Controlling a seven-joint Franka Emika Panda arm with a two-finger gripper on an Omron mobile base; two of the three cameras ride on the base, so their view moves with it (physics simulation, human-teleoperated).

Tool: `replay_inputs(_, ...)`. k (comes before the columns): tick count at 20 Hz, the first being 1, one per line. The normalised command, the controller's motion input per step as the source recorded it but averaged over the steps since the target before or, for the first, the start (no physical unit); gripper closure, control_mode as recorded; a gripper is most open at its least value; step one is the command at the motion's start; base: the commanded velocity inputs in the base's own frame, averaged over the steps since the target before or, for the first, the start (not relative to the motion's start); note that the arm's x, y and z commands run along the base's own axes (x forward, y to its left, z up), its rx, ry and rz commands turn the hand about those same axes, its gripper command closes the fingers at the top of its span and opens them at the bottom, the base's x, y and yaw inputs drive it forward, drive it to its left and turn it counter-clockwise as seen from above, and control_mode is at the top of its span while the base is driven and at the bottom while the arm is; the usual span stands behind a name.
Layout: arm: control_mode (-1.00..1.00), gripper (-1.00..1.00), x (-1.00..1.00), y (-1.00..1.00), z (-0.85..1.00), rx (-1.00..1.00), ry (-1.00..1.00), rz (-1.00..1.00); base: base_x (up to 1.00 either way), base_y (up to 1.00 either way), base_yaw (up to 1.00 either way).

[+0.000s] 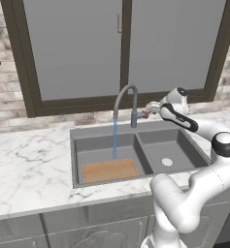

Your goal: Turn on the sink faucet with hot water and rinse the cutting board for ten seconds, then turn off the faucet. Push the cutting board to reach the water if necessary.

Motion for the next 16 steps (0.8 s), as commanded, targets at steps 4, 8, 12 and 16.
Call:
replay_inputs(4,-1.00,-1.00,0.00,0.63,-0.28,-0.02,0.00,0.00,0.00,0.00,0.00)
replay_inputs(8,-1.00,-1.00,0.00,0.66,-0.30,-0.02,0.00,0.00,0.00,0.00,0.00)
replay_inputs(12,-1.00,-1.00,0.00,0.66,-0.33,-0.02,0.01,0.00,0.00,0.00,0.00)
replay_inputs(16,-1.00,-1.00,0.00,0.67,-0.37,-0.02,0.02,0.00,0.00,0.00,0.00)
